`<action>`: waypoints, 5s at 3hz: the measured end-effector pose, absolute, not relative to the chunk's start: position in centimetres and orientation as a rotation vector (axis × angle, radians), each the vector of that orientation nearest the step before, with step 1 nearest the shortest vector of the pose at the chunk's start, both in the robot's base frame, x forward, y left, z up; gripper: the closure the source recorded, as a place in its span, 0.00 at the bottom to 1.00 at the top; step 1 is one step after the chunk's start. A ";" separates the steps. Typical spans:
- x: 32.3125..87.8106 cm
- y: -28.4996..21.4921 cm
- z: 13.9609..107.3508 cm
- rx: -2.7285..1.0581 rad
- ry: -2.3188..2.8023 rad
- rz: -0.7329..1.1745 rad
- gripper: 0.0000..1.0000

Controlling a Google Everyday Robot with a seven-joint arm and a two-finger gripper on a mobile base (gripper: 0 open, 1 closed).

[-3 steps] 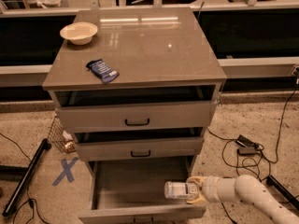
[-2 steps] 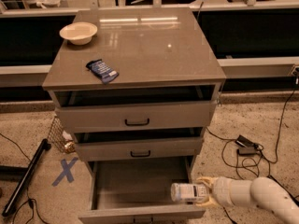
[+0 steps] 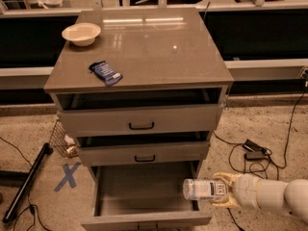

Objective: Pick blue plastic bottle from bottom drawer and place on counter

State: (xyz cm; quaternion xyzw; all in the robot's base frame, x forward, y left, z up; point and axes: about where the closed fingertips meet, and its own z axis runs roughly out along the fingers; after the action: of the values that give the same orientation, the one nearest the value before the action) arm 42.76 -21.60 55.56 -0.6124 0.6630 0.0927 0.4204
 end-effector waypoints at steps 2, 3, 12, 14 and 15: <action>43.2 -22.0 57.0 -1.555 1.639 0.237 1.00; 44.5 -24.7 63.0 -1.591 1.613 0.198 1.00; 58.0 -24.6 78.8 -1.736 1.919 -0.010 1.00; 59.5 -23.2 83.0 -1.777 1.989 0.071 1.00; 60.0 -22.6 84.9 -1.807 1.985 0.086 1.00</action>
Offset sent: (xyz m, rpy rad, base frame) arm 0.0122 -0.0134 0.0379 -0.0074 -0.0228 0.0502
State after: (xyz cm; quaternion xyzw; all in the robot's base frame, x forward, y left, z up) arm 60.03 -22.64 84.89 -0.6555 0.7199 0.0313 0.2260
